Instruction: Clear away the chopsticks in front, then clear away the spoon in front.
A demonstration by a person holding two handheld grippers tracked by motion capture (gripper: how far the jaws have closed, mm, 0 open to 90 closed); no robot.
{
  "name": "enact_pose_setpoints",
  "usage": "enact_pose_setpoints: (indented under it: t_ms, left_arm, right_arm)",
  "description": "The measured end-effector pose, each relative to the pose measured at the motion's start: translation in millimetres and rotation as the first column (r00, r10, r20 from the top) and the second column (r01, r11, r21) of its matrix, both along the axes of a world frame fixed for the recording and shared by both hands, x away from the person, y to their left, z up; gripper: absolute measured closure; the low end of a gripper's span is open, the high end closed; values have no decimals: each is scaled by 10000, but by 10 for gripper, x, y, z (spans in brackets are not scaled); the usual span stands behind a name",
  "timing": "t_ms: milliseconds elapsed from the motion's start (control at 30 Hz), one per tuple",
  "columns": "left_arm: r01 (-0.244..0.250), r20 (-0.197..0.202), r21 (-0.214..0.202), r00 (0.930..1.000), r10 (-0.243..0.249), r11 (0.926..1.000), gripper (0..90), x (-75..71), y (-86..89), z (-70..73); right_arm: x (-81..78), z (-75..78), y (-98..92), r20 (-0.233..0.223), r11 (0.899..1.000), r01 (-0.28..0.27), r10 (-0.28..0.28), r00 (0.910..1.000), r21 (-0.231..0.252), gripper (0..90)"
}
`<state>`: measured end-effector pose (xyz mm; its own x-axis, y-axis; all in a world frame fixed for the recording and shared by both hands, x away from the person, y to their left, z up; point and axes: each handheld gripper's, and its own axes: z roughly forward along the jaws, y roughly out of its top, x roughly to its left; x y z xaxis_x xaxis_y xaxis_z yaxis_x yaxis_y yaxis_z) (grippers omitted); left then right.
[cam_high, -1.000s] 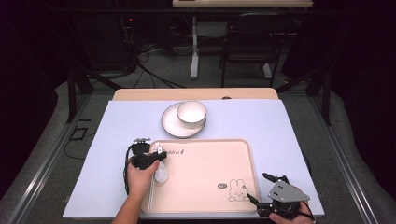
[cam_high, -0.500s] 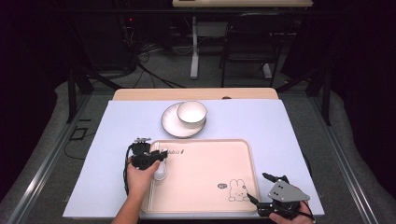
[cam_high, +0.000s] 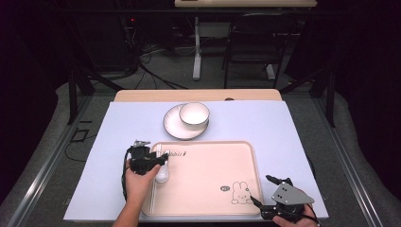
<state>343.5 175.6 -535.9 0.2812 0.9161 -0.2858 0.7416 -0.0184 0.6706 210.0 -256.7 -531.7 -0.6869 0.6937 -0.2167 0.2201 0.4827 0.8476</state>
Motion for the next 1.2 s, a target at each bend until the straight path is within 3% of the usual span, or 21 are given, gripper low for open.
enact_pose_setpoints:
  t_ms: [300, 667, 1200]
  left_arm:
    - [-145, 182, 298, 9997, 140, 9995, 435, -22, 36, 24]
    - [-298, 459, 229, 9985, 287, 9993, 424, 39, 15, 149]
    - [-52, 614, -57, 9981, 55, 10000, 421, 339, -178, 395]
  right_arm:
    - [-2, 1, 2, 18, 10000, 9, -9, 10000, -1, 169]
    - [-1, -7, 2, -9, 9999, 107, -107, 9999, -25, 169]
    - [2, -6, -5, -19, 9999, 115, -115, 9999, 8, 169]
